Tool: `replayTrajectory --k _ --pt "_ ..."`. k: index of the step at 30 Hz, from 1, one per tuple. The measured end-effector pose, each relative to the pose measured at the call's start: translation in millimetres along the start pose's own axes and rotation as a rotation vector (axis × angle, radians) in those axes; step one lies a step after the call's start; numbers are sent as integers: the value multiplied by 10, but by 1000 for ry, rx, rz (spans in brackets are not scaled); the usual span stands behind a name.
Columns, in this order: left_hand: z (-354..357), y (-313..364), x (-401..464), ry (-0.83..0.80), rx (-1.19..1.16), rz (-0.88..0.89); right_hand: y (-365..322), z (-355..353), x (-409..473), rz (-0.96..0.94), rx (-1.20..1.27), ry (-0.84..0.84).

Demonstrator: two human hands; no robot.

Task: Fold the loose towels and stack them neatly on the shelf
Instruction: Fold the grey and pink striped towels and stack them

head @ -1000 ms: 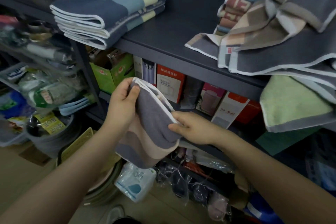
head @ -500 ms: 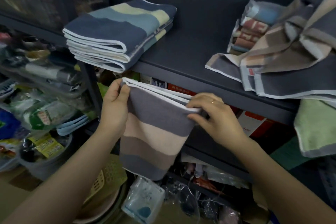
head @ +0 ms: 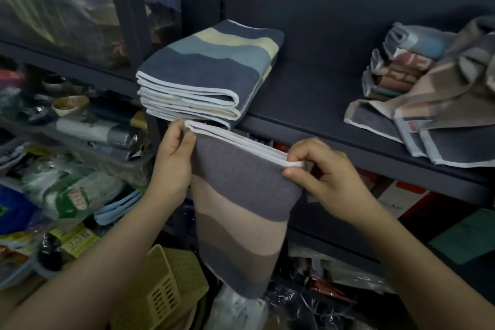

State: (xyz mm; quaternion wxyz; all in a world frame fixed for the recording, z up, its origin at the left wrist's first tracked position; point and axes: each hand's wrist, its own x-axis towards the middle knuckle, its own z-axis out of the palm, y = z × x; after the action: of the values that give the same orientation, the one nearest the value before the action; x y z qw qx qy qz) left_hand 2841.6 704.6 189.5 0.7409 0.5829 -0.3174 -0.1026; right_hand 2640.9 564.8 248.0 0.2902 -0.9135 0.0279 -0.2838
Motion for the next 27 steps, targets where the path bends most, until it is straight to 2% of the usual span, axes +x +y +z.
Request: replayTrajectory --k 2,3,6,8,10,13,16,19,23,27 --pt "-73 21 24 -21 -56 23 0 -29 75 -156 -474 86" --pt "-99 40 45 -38 -72 47 -2 -49 114 -217 -621 127" --pt "-126 149 119 -93 -114 99 -52 -103 190 -271 -809 163" --pt "-120 216 145 -133 -144 117 -69 -149 223 -199 -797 197" --pt "-106 262 148 -176 -170 135 -91 -199 235 -37 -606 194" --pt "-56 345 175 -252 -203 159 -69 -209 208 153 -147 145" --pt "23 502 273 -285 -212 153 -73 -192 231 262 211 161" --pt "79 661 428 -312 -181 177 -113 -255 345 267 566 208" --pt "114 989 740 -344 -182 223 -216 -465 729 291 789 225" --pt "139 1436 1148 -306 -282 276 -324 -614 1293 255 927 221"
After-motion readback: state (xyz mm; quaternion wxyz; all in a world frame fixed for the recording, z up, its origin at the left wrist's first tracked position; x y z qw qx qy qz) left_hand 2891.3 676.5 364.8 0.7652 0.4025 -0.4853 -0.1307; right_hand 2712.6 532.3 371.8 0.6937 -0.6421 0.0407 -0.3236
